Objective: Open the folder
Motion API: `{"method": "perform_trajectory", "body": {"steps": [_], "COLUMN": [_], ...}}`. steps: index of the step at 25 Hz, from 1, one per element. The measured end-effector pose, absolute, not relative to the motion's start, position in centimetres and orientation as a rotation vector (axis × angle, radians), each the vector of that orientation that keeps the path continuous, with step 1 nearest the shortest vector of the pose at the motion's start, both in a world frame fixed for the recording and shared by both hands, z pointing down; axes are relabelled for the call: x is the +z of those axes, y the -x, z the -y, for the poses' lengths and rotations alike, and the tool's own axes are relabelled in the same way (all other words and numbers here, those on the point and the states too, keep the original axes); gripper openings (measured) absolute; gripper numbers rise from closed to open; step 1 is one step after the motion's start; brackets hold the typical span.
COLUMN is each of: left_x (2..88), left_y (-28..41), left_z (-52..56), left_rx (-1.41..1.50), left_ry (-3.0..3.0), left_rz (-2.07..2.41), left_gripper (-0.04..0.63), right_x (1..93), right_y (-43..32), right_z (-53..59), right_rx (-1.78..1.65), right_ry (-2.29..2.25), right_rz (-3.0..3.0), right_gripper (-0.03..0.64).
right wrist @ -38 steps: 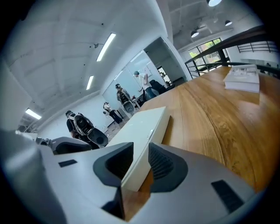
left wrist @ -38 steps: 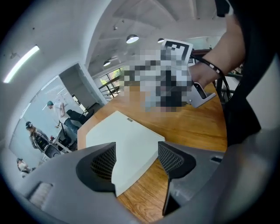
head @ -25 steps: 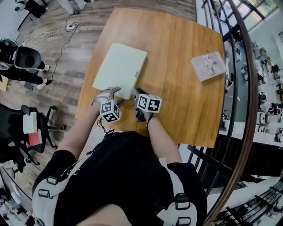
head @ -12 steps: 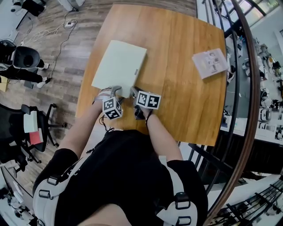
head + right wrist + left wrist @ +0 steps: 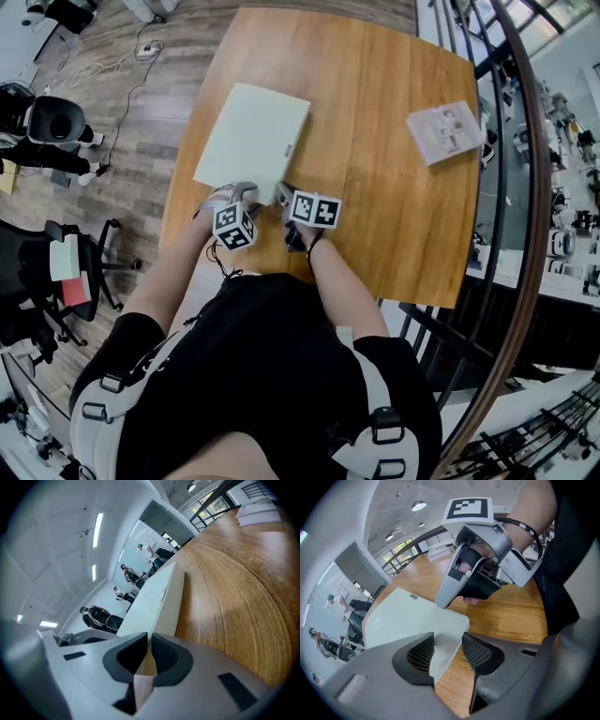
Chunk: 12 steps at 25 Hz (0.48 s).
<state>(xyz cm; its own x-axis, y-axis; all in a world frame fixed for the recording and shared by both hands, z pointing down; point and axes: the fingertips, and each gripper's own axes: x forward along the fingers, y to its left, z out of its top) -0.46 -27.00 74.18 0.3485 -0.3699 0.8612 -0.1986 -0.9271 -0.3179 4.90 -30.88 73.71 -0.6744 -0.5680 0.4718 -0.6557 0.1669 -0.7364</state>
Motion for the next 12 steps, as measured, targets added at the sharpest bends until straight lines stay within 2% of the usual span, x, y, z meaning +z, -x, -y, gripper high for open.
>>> {"method": "perform_trajectory", "body": {"steps": [6, 9, 12], "left_x": [73.4, 71.5, 69.9], "left_y": [0.4, 0.5, 1.0], "left_z": [26.6, 27.3, 27.9], "left_rx": [-1.588, -1.445, -1.312], "left_ry": [2.687, 2.915, 3.051], "left_rz": [-0.652, -0.823, -0.95], "left_gripper": [0.139, 0.077, 0.048], "right_x": [73.7, 73.7, 73.7], "right_y": [-5.0, -5.0, -4.9], "right_z": [30.7, 30.8, 30.9], "right_rx": [1.559, 1.555, 1.527], "right_ry": [-1.232, -1.236, -1.233], "right_rz": [2.347, 2.351, 2.348], "right_gripper": [0.034, 0.034, 0.034]}}
